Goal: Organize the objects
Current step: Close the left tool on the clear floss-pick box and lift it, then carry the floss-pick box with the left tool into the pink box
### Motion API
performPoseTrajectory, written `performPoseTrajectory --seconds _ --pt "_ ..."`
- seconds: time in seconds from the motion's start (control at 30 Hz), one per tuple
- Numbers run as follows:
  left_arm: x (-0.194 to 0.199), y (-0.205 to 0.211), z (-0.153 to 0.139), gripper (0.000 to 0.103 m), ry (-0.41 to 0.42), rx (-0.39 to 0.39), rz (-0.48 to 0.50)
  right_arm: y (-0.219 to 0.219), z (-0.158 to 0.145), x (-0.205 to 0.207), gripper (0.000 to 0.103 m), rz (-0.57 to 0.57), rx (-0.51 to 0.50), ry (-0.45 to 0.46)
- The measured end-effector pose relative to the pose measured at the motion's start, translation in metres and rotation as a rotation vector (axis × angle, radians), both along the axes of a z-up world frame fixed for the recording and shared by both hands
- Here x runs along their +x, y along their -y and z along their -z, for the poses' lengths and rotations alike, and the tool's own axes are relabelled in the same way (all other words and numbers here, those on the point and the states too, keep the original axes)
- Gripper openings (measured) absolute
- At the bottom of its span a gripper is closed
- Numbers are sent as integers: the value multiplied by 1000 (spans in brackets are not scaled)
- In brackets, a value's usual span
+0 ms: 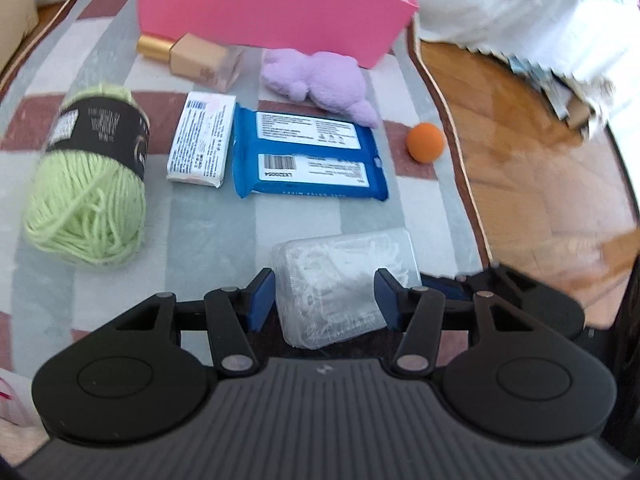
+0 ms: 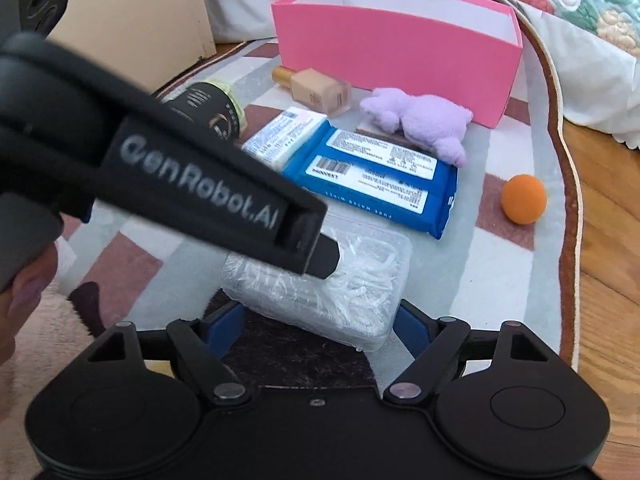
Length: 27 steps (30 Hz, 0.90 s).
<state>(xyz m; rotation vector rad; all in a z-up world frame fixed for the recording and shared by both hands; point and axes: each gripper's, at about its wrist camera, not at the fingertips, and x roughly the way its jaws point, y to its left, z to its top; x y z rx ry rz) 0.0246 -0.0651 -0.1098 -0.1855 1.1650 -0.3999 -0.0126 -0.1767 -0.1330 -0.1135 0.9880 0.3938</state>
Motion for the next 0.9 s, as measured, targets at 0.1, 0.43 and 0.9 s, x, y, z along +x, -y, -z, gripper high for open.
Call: performPoseTrajectory --seconds 0.1,0.43,0.9 --pt "0 -4 -15 51 -2 -20 20 -2 -14 -2 85 -23 -18 11" --pt "12 -18 -106 51 113 -71 53 -2 -98 10 85 -59 -21 140" --pt "96 -15 -197 52 252 29 64 -9 -185 94 85 -105 -42 291"
